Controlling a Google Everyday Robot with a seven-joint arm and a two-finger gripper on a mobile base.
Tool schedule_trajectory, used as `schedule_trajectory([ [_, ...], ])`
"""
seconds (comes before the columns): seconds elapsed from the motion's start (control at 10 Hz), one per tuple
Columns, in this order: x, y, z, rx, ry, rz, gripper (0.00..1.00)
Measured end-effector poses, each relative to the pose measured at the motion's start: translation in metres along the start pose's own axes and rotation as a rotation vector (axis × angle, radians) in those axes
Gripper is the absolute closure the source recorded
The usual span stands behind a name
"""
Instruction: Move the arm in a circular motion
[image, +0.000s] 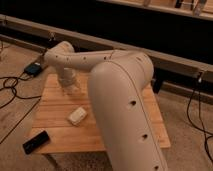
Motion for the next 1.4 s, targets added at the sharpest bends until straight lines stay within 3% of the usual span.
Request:
schedule_trajectory([
  [0.3, 0.028, 0.027, -0.008, -0.011, 0.008, -0.047, 0.35],
  [0.6, 0.063, 0.034, -0.018, -0.029, 0.014, -0.026, 0.35],
  [1.0, 0.104, -0.004, -0.026, -0.027, 0.036, 0.103, 0.35],
  [1.4, 0.119, -0.063, -0.029, 0.004, 0.036, 0.233, 0.35],
])
